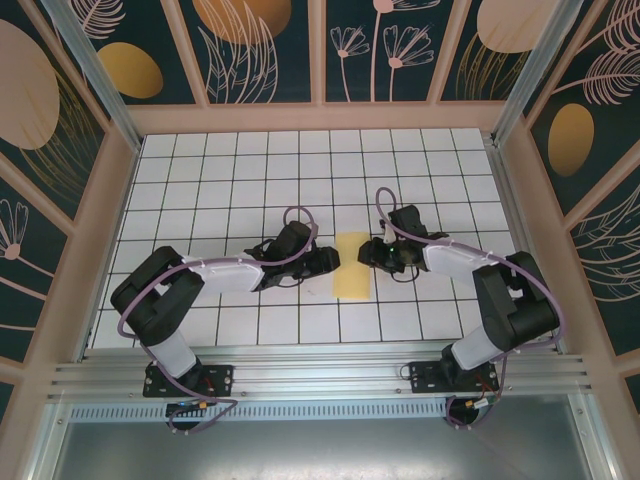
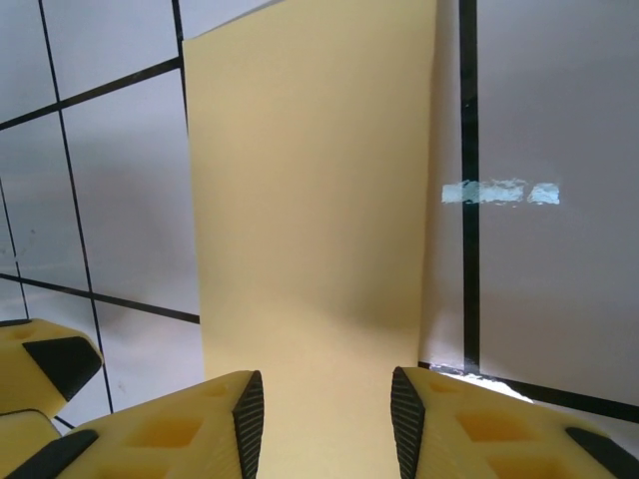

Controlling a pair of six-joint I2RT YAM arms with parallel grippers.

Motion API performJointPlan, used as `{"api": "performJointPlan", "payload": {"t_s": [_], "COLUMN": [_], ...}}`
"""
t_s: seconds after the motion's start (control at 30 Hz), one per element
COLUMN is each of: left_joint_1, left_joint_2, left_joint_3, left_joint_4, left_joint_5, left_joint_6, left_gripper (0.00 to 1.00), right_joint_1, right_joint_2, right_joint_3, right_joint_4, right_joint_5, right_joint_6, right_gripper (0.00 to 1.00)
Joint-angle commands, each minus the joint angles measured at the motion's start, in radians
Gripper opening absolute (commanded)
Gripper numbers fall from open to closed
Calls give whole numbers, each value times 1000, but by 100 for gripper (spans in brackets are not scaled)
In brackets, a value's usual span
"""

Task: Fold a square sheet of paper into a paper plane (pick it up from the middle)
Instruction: Fold the triangle a second time at the center of the table.

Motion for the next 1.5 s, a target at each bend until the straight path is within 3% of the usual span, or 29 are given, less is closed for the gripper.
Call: {"api": "performJointPlan", "payload": {"t_s": [0.0, 0.7, 1.13, 1.47], "left_joint_1": [3, 3, 3, 9], "left_joint_2": [10, 84, 143, 173], "left_joint_3": [21, 46, 57, 64], "left_joint_4": [27, 51, 154, 228], "left_joint_5": [23, 80, 166, 166], "left_joint_6": [-16, -35, -80, -114], "left_gripper": [51, 52, 49, 48], "right_joint_1": [1, -18, -19, -23], "right_joint_2": [-7, 61, 63, 59], "right_joint_3": [-8, -73, -84, -76], "right_joint_4": [19, 72, 79, 72], "right_joint_5": [-30, -44, -45, -54], "right_joint_6": [19, 12, 13, 2], "right_gripper": [42, 42, 41, 41]}}
